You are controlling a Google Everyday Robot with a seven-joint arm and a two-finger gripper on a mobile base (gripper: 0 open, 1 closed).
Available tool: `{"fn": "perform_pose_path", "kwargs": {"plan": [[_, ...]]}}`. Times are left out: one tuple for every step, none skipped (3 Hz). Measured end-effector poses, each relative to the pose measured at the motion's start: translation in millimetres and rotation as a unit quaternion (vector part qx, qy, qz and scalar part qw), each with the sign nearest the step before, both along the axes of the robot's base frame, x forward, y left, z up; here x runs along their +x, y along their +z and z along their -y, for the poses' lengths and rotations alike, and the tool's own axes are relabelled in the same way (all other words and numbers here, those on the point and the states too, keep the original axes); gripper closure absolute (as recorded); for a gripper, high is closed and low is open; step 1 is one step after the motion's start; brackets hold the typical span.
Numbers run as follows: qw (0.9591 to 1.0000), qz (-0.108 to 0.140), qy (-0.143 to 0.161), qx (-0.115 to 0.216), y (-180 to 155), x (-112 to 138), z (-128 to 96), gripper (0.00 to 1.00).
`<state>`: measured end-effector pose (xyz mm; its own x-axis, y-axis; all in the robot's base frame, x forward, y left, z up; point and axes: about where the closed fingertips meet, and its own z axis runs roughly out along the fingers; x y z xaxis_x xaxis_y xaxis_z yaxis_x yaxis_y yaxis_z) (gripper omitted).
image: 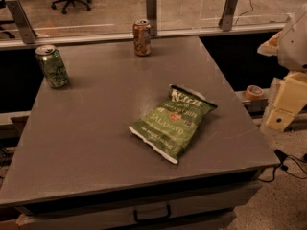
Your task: Move green jalapeno chip bag near orange can
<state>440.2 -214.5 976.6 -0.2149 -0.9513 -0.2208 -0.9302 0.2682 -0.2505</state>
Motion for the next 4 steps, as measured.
{"fn": "perform_pose_path", "kwargs": {"plan": [[1.0000, 0.000, 0.000, 0.000, -0.1, 0.2, -0.2, 0.00], [0.9983, -0.018, 0.014, 0.054, -31.5, 22.9, -25.2, 0.00], [0.9909, -0.039, 0.032, 0.125, -70.9, 49.5, -65.0, 0.00], [0.9836, -0.041, 0.039, 0.171, -92.5, 71.9, -94.8, 0.00]]}}
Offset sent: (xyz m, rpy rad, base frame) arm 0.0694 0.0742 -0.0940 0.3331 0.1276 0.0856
